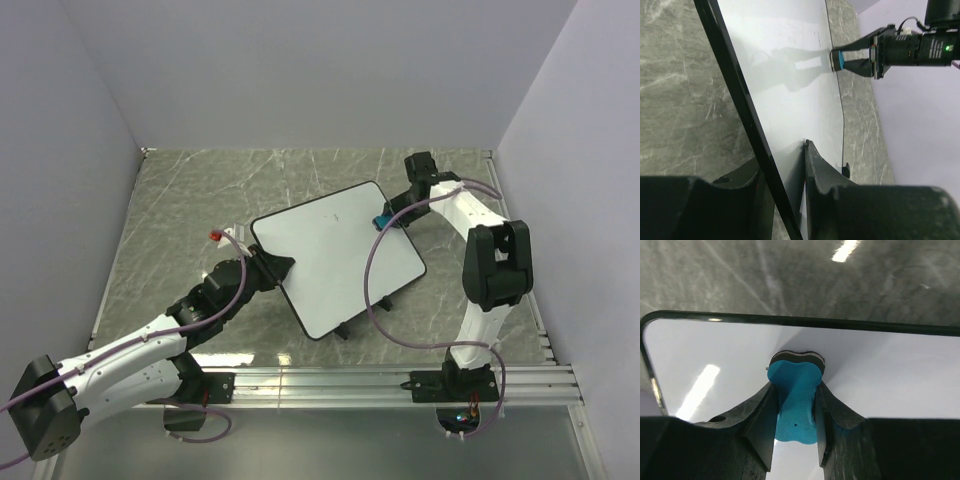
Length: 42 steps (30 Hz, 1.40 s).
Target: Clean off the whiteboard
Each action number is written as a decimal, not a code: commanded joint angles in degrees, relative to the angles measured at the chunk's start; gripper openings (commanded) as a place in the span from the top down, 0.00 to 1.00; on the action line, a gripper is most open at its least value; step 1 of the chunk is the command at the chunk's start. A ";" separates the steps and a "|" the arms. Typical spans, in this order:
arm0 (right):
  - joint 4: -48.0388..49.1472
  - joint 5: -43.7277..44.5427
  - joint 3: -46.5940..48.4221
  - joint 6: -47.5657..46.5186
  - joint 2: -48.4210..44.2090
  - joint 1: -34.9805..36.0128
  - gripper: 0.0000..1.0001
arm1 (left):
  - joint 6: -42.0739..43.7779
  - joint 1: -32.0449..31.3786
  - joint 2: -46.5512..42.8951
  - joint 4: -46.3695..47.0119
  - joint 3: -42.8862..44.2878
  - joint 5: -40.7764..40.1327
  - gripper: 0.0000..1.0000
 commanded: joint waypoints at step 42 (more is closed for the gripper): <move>1.72 -1.46 -0.06 10.14 -1.32 12.28 1.00 | 13.00 -2.83 2.18 -14.86 -1.66 -0.50 1.00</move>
